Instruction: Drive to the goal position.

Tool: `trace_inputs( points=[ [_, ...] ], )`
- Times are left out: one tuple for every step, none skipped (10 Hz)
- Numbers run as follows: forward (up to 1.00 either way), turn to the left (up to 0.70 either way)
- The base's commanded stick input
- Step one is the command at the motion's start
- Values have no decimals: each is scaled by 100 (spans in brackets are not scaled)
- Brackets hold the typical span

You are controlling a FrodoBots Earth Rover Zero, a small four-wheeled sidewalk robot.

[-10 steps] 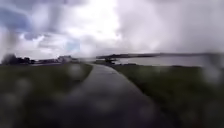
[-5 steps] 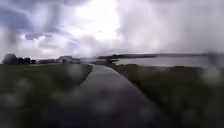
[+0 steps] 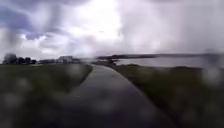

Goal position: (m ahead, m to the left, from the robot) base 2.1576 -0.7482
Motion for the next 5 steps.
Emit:
trace_inputs(
  points=[
    [70, 0],
    [70, 0],
    [70, 0],
    [70, 0],
    [70, 0]
  ],
)
